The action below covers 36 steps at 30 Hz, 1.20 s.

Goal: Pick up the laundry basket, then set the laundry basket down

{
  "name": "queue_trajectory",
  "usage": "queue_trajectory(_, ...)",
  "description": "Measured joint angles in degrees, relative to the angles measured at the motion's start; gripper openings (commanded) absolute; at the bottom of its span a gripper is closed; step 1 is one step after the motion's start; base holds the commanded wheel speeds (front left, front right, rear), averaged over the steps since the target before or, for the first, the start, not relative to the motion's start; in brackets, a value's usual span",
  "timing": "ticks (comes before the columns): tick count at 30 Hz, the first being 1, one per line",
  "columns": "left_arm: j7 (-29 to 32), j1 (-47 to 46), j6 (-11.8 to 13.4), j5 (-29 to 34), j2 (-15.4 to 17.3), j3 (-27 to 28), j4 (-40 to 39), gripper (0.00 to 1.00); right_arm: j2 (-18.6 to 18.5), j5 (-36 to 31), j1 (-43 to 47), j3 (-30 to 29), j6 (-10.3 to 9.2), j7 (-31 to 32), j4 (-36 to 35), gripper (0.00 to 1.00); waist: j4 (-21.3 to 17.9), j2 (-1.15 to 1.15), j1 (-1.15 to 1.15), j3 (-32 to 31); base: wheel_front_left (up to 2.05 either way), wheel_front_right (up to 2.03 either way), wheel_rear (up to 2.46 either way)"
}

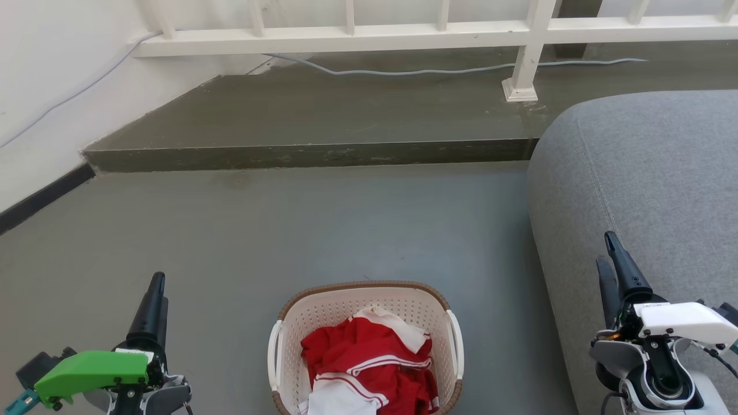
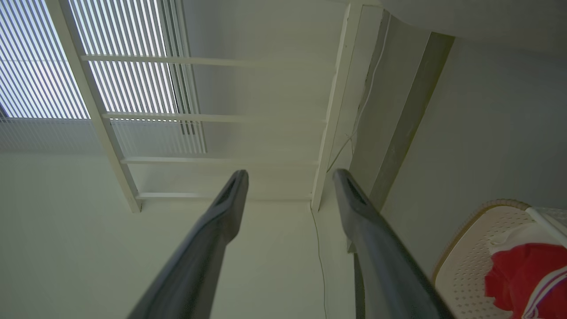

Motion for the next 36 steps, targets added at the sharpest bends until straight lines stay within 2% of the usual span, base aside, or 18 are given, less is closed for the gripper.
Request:
queue_trajectory(9, -1.9, -0.01, 0.0, 5.17, 1.89, -2.55, -1.32, 1.0, -0.59, -5.44, -0.24, 2.0, 0.0, -1.31, -0.52, 1.0, -0.08, 0.0, 0.0, 0.07, 0.0, 0.0, 0.0)
queue_trajectory(15, -3.74, -0.02, 0.0, 13.22, 4.43, -5.13, -1.99, 1.0, -1.05, -13.44, -1.07, 3.19, -0.01, -2.85, -1.64, 1.0, -0.16, 0.0, 0.0, 0.17, 0.0, 0.0, 0.0)
queue_trajectory(18, -4.16, -0.02, 0.0, 15.03, 4.68, -5.44, -1.94, 1.0, -1.13, -15.52, -1.12, 3.58, -0.1, -3.09, -1.93, 1.0, -0.17, 0.0, 0.0, 0.19, 0.0, 0.0, 0.0)
queue_trajectory(36, -7.75, -0.08, 1.0, 30.29, 5.24, -7.4, -3.14, 1.0, -1.69, -33.2, -1.31, 8.91, -3.08, -6.62, -3.13, 1.0, -0.22, 0.0, 0.0, 0.38, 0.0, 0.0, 0.0)
